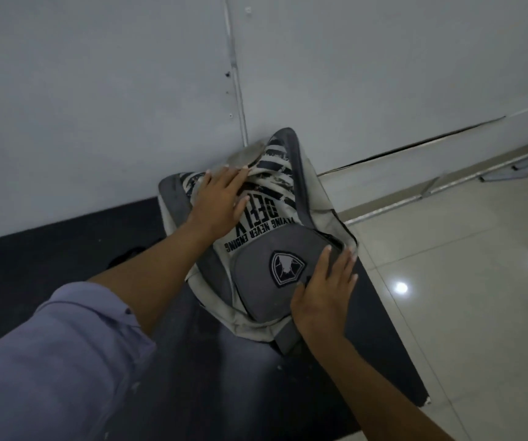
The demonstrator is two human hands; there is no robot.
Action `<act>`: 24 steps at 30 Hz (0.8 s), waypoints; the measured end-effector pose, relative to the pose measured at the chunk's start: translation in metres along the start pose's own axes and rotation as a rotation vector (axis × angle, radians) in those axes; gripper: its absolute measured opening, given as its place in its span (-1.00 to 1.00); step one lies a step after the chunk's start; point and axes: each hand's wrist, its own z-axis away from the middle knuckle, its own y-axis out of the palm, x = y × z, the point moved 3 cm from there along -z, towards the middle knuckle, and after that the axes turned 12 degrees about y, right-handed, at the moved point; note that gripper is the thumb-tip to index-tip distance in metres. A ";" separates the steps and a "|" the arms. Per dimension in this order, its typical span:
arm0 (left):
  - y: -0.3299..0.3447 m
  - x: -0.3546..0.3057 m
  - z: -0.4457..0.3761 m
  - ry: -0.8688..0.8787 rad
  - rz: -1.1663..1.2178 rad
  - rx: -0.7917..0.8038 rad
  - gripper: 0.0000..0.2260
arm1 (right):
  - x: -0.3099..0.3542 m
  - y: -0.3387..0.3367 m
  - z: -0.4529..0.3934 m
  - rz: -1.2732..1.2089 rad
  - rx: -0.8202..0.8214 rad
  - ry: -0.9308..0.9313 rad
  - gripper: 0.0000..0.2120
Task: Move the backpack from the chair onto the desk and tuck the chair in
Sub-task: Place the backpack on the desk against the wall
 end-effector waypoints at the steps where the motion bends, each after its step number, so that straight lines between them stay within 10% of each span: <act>1: -0.007 -0.001 0.011 -0.028 -0.015 -0.042 -0.50 | 0.002 -0.005 -0.003 0.036 -0.001 -0.057 -0.15; 14: -0.044 -0.009 0.174 -0.836 0.094 -0.172 -0.67 | 0.097 0.003 0.013 -0.083 0.347 -0.615 -0.50; 24: 0.010 0.056 0.208 -1.601 0.661 -0.403 -0.52 | 0.140 0.093 0.033 0.150 0.297 -0.646 -0.10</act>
